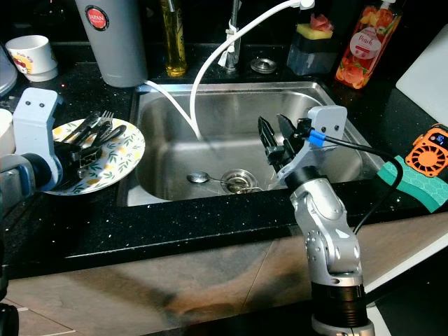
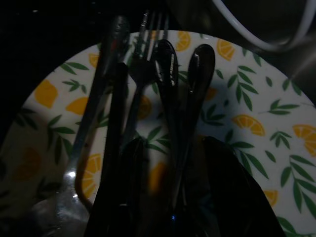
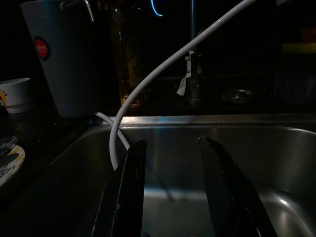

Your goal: Kitchen organization

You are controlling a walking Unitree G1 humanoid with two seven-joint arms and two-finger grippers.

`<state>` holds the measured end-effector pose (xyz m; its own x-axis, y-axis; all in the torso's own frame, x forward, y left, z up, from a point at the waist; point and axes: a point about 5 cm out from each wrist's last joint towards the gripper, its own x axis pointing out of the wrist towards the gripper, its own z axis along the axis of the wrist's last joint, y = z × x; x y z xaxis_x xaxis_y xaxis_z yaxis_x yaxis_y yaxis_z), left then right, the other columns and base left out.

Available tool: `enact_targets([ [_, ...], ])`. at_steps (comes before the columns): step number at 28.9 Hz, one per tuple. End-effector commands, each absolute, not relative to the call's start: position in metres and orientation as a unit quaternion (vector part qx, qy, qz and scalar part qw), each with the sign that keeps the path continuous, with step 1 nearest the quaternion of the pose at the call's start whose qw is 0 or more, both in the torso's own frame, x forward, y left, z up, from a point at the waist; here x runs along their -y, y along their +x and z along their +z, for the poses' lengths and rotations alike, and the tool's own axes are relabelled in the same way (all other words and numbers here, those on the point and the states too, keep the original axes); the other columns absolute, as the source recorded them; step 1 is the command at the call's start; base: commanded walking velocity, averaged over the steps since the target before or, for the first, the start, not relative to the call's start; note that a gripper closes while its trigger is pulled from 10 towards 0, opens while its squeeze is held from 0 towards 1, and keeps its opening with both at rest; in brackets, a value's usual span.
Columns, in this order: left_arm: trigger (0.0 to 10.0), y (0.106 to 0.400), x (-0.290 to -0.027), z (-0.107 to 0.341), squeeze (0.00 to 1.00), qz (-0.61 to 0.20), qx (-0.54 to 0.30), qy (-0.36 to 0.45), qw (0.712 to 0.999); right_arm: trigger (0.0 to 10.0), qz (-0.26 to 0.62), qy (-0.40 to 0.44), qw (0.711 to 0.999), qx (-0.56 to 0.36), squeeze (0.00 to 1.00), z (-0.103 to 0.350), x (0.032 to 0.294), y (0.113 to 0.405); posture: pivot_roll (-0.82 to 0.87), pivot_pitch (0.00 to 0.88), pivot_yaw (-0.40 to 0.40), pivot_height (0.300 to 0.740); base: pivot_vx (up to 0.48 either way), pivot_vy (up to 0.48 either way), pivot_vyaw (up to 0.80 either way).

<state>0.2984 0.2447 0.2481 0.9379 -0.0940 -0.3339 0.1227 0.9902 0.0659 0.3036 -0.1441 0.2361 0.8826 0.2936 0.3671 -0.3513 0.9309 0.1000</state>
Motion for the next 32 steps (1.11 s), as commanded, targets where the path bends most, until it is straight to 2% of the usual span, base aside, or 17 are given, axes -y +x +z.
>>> enact_targets([
  [1,10.0,0.298,-0.247,0.253,0.0,-0.055,-0.171,0.033,0.983,10.0,0.165,0.078,0.968,0.173,0.0,0.235,0.145,0.305,0.12,0.069,-0.059,0.74,0.0,0.0,0.0],
  [5,10.0,0.297,-0.246,0.252,0.0,-0.063,-0.18,0.022,0.981,10.0,0.165,0.079,0.968,0.172,0.0,0.234,0.145,0.305,0.12,0.071,-0.056,0.74,0.0,0.0,0.0],
  [6,6.8,0.296,-0.244,0.247,0.0,-0.069,-0.192,0.018,0.979,10.0,0.165,0.079,0.968,0.172,0.0,0.234,0.145,0.305,0.12,0.071,-0.056,0.74,0.0,0.0,0.0],
  [7,4.6,0.294,-0.243,0.24,0.0,-0.072,-0.206,0.012,0.976,10.0,0.164,0.08,0.968,0.172,0.0,0.234,0.145,0.305,0.12,0.073,-0.054,0.74,0.0,0.0,0.0],
  [8,1.7,0.293,-0.242,0.234,0.0,-0.072,-0.217,0.011,0.973,10.0,0.164,0.081,0.968,0.172,0.0,0.234,0.145,0.304,0.12,0.073,-0.054,0.74,0.0,0.0,0.0],
  [9,0.0,0.292,-0.241,0.229,0.0,-0.069,-0.225,0.015,0.972,10.0,0.163,0.081,0.968,0.171,0.0,0.233,0.145,0.304,0.12,0.073,-0.054,0.74,0.0,0.0,0.0],
  [15,0.0,0.292,-0.243,0.219,0.0,-0.042,-0.236,0.045,0.97,10.0,0.161,0.082,0.969,0.171,0.0,0.233,0.146,0.304,0.12,0.078,-0.054,0.74,0.0,0.0,0.0],
  [17,0.0,0.295,-0.243,0.227,0.0,-0.033,-0.211,0.062,0.975,10.0,0.161,0.082,0.969,0.171,0.0,0.233,0.146,0.304,0.12,0.078,-0.056,0.74,0.0,0.0,0.0],
  [20,0.0,0.302,-0.233,0.254,0.0,-0.053,-0.111,0.042,0.992,10.0,0.16,0.082,0.969,0.171,0.0,0.233,0.146,0.305,0.12,0.078,-0.057,0.74,0.0,0.0,0.0],
  [22,0.0,0.302,-0.233,0.254,0.0,-0.053,-0.111,0.042,0.992,10.0,0.16,0.082,0.969,0.171,0.0,0.233,0.146,0.305,0.12,0.078,-0.057,0.74,0.0,0.0,0.0],
  [24,0.0,0.304,-0.223,0.278,0.0,-0.076,-0.027,0.018,0.997,10.0,0.16,0.083,0.969,0.172,0.0,0.233,0.146,0.305,0.12,0.076,-0.058,0.74,0.0,0.0,0.0],
  [25,0.0,0.304,-0.223,0.278,0.0,-0.076,-0.027,0.018,0.997,10.0,0.16,0.083,0.969,0.172,0.0,0.233,0.146,0.305,0.12,0.076,-0.058,0.74,0.0,0.0,0.0],
  [26,2.5,0.304,-0.213,0.292,0.0,-0.099,0.023,0.001,0.995,10.0,0.16,0.083,0.969,0.172,0.0,0.234,0.146,0.305,0.12,0.076,-0.058,0.74,0.0,0.0,0.0],
  [27,10.0,0.304,-0.2,0.299,0.0,-0.134,0.046,-0.023,0.99,10.0,0.159,0.084,0.968,0.172,0.0,0.234,0.146,0.306,0.12,0.074,-0.058,0.74,0.0,0.0,0.0],
  [31,10.0,0.316,-0.153,0.289,0.0,-0.217,0.027,-0.048,0.975,10.0,0.159,0.085,0.968,0.173,0.0,0.234,0.145,0.306,0.11,0.074,-0.063,0.74,0.0,0.0,0.0],
  [32,10.0,0.316,-0.153,0.289,0.0,-0.217,0.027,-0.048,0.975,10.0,0.159,0.085,0.968,0.173,0.0,0.234,0.145,0.306,0.11,0.074,-0.063,0.74,0.0,0.0,0.0],
])
